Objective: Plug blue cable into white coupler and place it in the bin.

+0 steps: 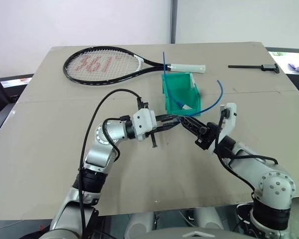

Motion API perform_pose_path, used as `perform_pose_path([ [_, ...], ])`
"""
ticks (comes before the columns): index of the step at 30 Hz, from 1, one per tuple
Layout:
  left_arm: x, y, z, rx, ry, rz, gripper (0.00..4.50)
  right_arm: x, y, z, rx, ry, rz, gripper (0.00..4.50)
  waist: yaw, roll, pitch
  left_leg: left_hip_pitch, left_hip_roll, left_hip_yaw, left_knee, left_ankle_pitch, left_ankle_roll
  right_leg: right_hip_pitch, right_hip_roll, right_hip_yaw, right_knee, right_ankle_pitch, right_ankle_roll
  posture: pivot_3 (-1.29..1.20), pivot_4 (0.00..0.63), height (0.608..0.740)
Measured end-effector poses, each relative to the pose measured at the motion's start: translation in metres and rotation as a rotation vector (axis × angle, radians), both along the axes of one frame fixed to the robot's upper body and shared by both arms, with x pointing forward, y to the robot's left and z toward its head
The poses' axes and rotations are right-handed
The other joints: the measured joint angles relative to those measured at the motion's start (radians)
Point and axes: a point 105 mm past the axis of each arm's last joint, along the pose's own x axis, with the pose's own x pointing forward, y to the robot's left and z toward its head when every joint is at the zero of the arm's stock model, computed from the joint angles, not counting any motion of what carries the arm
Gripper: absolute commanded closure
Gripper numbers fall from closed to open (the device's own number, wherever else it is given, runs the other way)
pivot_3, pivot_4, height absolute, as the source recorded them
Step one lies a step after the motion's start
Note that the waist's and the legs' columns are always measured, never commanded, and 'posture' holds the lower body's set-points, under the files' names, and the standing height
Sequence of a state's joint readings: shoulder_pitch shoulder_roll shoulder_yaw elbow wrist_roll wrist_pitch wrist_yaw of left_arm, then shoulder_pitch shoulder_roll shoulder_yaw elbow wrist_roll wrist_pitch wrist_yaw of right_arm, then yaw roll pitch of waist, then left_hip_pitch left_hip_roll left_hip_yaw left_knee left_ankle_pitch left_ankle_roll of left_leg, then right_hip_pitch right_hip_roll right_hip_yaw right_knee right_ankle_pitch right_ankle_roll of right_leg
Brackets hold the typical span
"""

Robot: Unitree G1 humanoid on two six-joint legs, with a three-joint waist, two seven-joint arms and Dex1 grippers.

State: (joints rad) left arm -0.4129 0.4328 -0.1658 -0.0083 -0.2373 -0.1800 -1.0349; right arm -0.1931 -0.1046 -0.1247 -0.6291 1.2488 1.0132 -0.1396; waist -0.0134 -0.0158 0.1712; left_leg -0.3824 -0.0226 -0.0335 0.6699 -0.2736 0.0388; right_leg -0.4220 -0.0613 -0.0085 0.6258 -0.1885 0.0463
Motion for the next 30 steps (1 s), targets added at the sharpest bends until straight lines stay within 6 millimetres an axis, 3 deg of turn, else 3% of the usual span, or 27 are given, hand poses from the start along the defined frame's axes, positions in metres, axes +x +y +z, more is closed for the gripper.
perform_pose_path([
  [6, -0.001, 0.002, -0.003, 0.007, 0.013, 0.003, 4.5, 0.001, 0.002, -0.002, -0.015, 0.0, 0.011, 4.45, 0.0, 0.0, 0.0, 0.0, 0.0, 0.0, 0.0, 0.0, 0.0, 0.0, 0.0, 0.0, 0.0, 0.0, 0.0, 0.0, 0.15, 0.74],
  [7, -0.001, 0.004, -0.003, 0.003, 0.036, 0.002, 3.49, 0.001, 0.002, -0.003, -0.018, 0.002, 0.016, 4.5, 0.0, 0.0, 0.0, 0.0, 0.0, 0.0, 0.0, 0.0, 0.0, 0.0, 0.0, 0.0, 0.0, 0.0, 0.0, 0.0, 0.15, 0.74],
  [8, -0.001, 0.004, -0.004, -0.003, 0.063, 0.002, 3.16, 0.0, 0.003, -0.003, -0.022, 0.0, 0.02, 4.5, 0.0, 0.0, 0.0, 0.0, 0.0, 0.0, 0.0, 0.0, 0.0, 0.0, 0.0, 0.0, 0.0, 0.0, 0.0, 0.0, 0.15, 0.74],
  [14, 0.007, 0.029, -0.001, -0.026, 0.193, 0.104, 0.08, 0.002, -0.002, -0.001, -0.033, -0.026, 0.015, 4.5, -0.001, 0.0, 0.0, 0.0, 0.001, 0.0, 0.0, 0.0, 0.0, 0.0, 0.001, 0.0, 0.0, 0.0, 0.0, 0.0, 0.15, 0.74],
  [16, 0.01, 0.055, -0.003, -0.013, 0.281, 0.181, 0.08, 0.004, -0.005, -0.003, -0.043, -0.023, 0.021, 4.5, -0.008, 0.0, 0.0, 0.0, 0.002, 0.0, 0.0, 0.0, 0.0, 0.0, 0.002, 0.0, 0.0, 0.0, 0.0, 0.0, 0.15, 0.74],
  [20, 0.01, 0.135, 0.008, 0.02, 0.394, 0.425, 0.08, 0.008, -0.013, -0.013, -0.066, -0.001, 0.029, 4.5, -0.019, 0.0, 0.001, 0.0, 0.004, 0.0, -0.001, 0.0, 0.0, -0.001, 0.004, 0.0, 0.0, -0.002, 0.003, 0.0, 0.15, 0.74],
  [22, 0.006, 0.149, 0.008, 0.031, 0.398, 0.455, 0.08, 0.009, -0.014, -0.014, -0.063, 0.0, 0.037, 4.5, -0.018, 0.0, 0.001, 0.0, 0.004, 0.0, -0.001, 0.0, 0.0, -0.002, 0.003, 0.001, -0.001, -0.002, 0.002, 0.0, 0.15, 0.74],
  [25, -0.014, 0.187, -0.006, 0.06, 0.505, 0.483, 0.08, 0.014, -0.017, -0.018, -0.066, 0.003, 0.039, 4.5, -0.02, 0.0, 0.001, 0.0, 0.004, 0.002, -0.002, 0.0, 0.0, -0.002, 0.003, 0.002, -0.001, -0.002, 0.0, 0.0, 0.15, 0.74],
  [30, -0.033, 0.222, -0.013, 0.08, 0.562, 0.516, 0.08, 0.018, -0.012, -0.023, -0.078, 0.002, 0.068, 4.5, -0.018, 0.0, 0.002, 0.0, 0.005, 0.003, -0.002, 0.0, 0.0, -0.003, 0.003, 0.002, -0.001, -0.005, -0.001, 0.0, 0.15, 0.74],
])
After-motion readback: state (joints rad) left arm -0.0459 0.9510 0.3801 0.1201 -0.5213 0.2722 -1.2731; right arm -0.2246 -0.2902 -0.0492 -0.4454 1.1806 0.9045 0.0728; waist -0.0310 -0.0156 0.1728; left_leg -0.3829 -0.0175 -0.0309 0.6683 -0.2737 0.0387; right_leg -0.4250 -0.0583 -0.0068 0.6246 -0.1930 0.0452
